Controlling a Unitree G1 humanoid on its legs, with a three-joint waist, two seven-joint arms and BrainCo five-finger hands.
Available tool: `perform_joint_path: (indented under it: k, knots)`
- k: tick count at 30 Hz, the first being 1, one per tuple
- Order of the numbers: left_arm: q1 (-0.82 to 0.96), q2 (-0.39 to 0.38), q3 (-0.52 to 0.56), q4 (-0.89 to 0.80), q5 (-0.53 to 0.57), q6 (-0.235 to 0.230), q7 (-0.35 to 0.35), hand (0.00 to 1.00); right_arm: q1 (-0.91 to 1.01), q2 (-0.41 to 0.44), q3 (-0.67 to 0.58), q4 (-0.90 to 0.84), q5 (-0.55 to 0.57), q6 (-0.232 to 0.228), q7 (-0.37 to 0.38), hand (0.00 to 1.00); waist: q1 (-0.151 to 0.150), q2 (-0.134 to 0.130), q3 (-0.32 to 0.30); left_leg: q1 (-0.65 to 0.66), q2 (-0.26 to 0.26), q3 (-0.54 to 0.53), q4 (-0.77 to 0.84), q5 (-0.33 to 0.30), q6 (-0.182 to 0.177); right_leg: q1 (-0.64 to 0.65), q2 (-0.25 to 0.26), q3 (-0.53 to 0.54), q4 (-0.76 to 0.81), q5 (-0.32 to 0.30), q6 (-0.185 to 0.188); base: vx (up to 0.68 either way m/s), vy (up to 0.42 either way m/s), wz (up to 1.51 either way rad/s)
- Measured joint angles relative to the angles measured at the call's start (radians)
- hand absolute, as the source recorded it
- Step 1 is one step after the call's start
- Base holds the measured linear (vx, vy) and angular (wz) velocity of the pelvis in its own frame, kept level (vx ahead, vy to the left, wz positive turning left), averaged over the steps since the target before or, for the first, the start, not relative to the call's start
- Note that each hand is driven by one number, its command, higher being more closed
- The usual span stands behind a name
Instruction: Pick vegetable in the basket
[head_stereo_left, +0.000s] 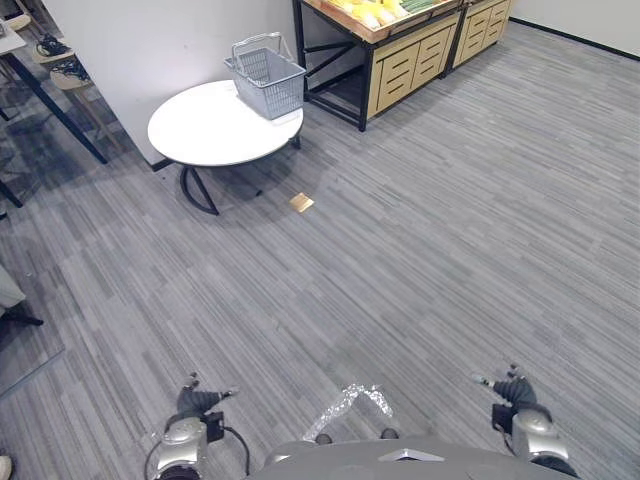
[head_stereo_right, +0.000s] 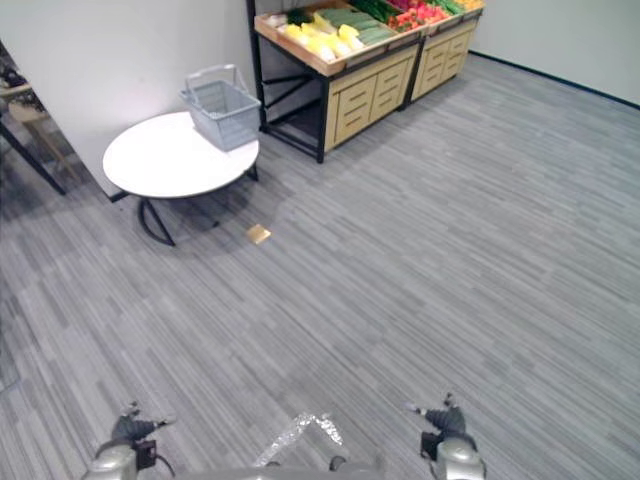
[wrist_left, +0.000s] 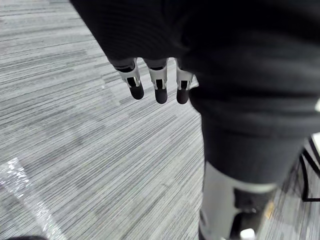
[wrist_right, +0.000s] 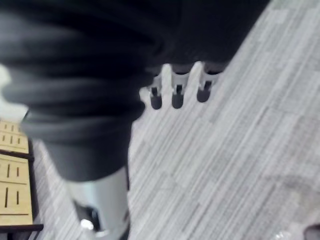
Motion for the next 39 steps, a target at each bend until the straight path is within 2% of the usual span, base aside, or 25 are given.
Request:
perform_joint_path:
  k: [12,21,25,26,27,28,29,30,31,32,33,34,36,37,38,39]
  knots:
    - [0.007,-0.013,-0.037,0.000,0.006,-0.011,0.001,0.00,0.011,0.008,0.027,0.003,-0.035,0.000,0.004,0.00,-0.015,0.000,0.004,0.002,0.002,-0.011,-0.007,0.003,0.004,0.008,0.001,-0.013,0.004,-0.001,0.001,-0.05,-0.037,0.02]
    - [-0.008,-0.015,-0.074,0.000,-0.001,-0.011,0.023,0.00,0.033,0.042,0.028,0.014,-0.035,0.001,0.003,0.00,-0.018,-0.009,0.013,-0.039,-0.001,-0.041,-0.007,0.004,0.005,-0.018,-0.002,-0.042,0.000,-0.016,0.003,0.01,-0.023,0.11]
    - [-0.009,-0.015,-0.071,0.000,-0.003,-0.012,0.034,0.00,0.003,0.049,0.022,0.044,-0.025,0.001,0.002,0.00,-0.016,-0.005,0.030,-0.042,0.007,-0.019,0.000,-0.010,-0.012,-0.039,0.006,-0.028,0.015,-0.033,-0.006,0.13,-0.028,-0.13]
    - [-0.004,-0.016,-0.059,0.000,-0.003,-0.012,0.035,0.00,-0.004,0.051,0.029,0.047,-0.024,0.001,0.002,0.00,-0.013,-0.008,0.037,-0.063,0.014,0.001,0.061,-0.049,-0.019,-0.051,0.008,-0.007,0.041,-0.050,-0.011,0.11,-0.032,-0.36]
    - [0.003,-0.019,-0.037,-0.003,-0.004,-0.012,0.036,0.00,-0.008,0.052,0.048,0.046,-0.024,0.000,0.004,0.00,-0.009,-0.020,0.054,-0.137,0.031,0.028,0.254,-0.129,-0.057,-0.047,0.005,0.005,0.063,-0.070,-0.020,0.10,-0.075,-0.35]
    - [0.002,-0.027,-0.022,-0.010,-0.004,-0.012,0.036,0.00,-0.011,0.053,0.050,0.043,-0.024,0.000,0.004,0.00,-0.005,-0.023,0.061,-0.189,0.049,0.046,0.383,-0.163,-0.078,-0.045,0.005,0.011,0.074,-0.080,-0.024,0.06,-0.100,-0.34]
    - [-0.001,-0.052,0.002,-0.040,-0.020,-0.012,0.038,0.00,-0.009,0.050,0.051,0.032,-0.024,0.001,0.004,0.00,0.006,-0.018,0.080,-0.279,0.101,0.080,0.637,-0.186,-0.091,-0.029,0.016,0.021,0.098,-0.099,-0.031,0.08,-0.120,-0.31]
    - [0.003,-0.067,0.006,-0.049,-0.032,-0.012,0.038,0.00,-0.003,0.047,0.052,0.022,-0.024,0.001,0.004,0.00,0.010,-0.009,0.087,-0.317,0.133,0.093,0.747,-0.178,-0.089,-0.015,0.025,0.026,0.106,-0.111,-0.039,0.10,-0.062,-0.36]
    - [0.014,-0.094,0.007,-0.062,-0.044,-0.012,0.041,0.00,0.009,0.044,0.056,0.003,-0.024,0.001,0.002,0.00,0.013,-0.012,0.104,-0.379,0.181,0.107,0.917,-0.165,-0.085,0.014,0.031,0.035,0.118,-0.141,-0.054,0.16,-0.026,-0.29]
    - [0.028,-0.112,-0.003,-0.065,-0.047,-0.012,0.041,0.00,0.006,0.043,0.062,-0.002,-0.024,0.002,0.000,0.00,0.014,-0.009,0.105,-0.403,0.211,0.121,0.950,-0.204,-0.087,0.029,0.029,0.049,0.134,-0.169,-0.061,0.17,0.010,-0.26]
    - [0.030,-0.116,-0.016,-0.065,-0.047,-0.012,0.040,0.00,0.004,0.039,0.063,-0.004,-0.024,0.002,-0.002,0.00,0.011,-0.010,0.105,-0.422,0.216,0.125,0.935,-0.223,-0.089,0.031,0.025,0.055,0.141,-0.182,-0.059,0.26,0.070,-0.26]
    - [0.025,-0.124,-0.038,-0.068,-0.049,-0.012,0.040,0.00,-0.006,0.026,0.063,-0.005,-0.024,0.002,-0.003,0.00,0.014,-0.013,0.108,-0.468,0.209,0.125,0.824,-0.230,-0.085,0.031,0.002,0.071,0.148,-0.201,-0.052,0.25,0.094,-0.19]
    - [0.025,-0.125,-0.051,-0.068,-0.051,-0.014,0.040,0.00,-0.026,0.007,0.066,-0.002,-0.024,0.002,-0.004,0.00,0.016,-0.011,0.113,-0.513,0.186,0.128,0.656,-0.193,-0.091,0.037,-0.032,0.077,0.143,-0.217,-0.035,0.27,0.141,-0.20]
    - [0.027,-0.125,-0.064,-0.069,-0.052,-0.017,0.040,0.00,-0.044,-0.012,0.069,0.003,-0.024,0.002,-0.005,0.00,0.019,-0.002,0.119,-0.537,0.172,0.128,0.479,-0.102,-0.095,0.049,-0.054,0.088,0.129,-0.233,-0.020,0.37,0.245,-0.31]
    - [0.028,-0.125,-0.078,-0.069,-0.053,-0.018,0.041,0.00,-0.051,-0.034,0.083,0.003,-0.024,0.002,-0.007,0.00,0.033,0.019,0.129,-0.537,0.179,0.124,0.346,-0.036,-0.103,0.073,-0.056,0.103,0.109,-0.243,-0.014,0.39,0.291,-0.49]
    - [0.028,-0.124,-0.089,-0.069,-0.053,-0.019,0.041,0.00,-0.054,-0.049,0.090,0.005,-0.025,0.001,-0.008,0.00,0.049,0.035,0.138,-0.543,0.193,0.123,0.295,0.044,-0.096,0.096,-0.058,0.123,0.091,-0.257,0.008,0.44,0.366,-0.53]
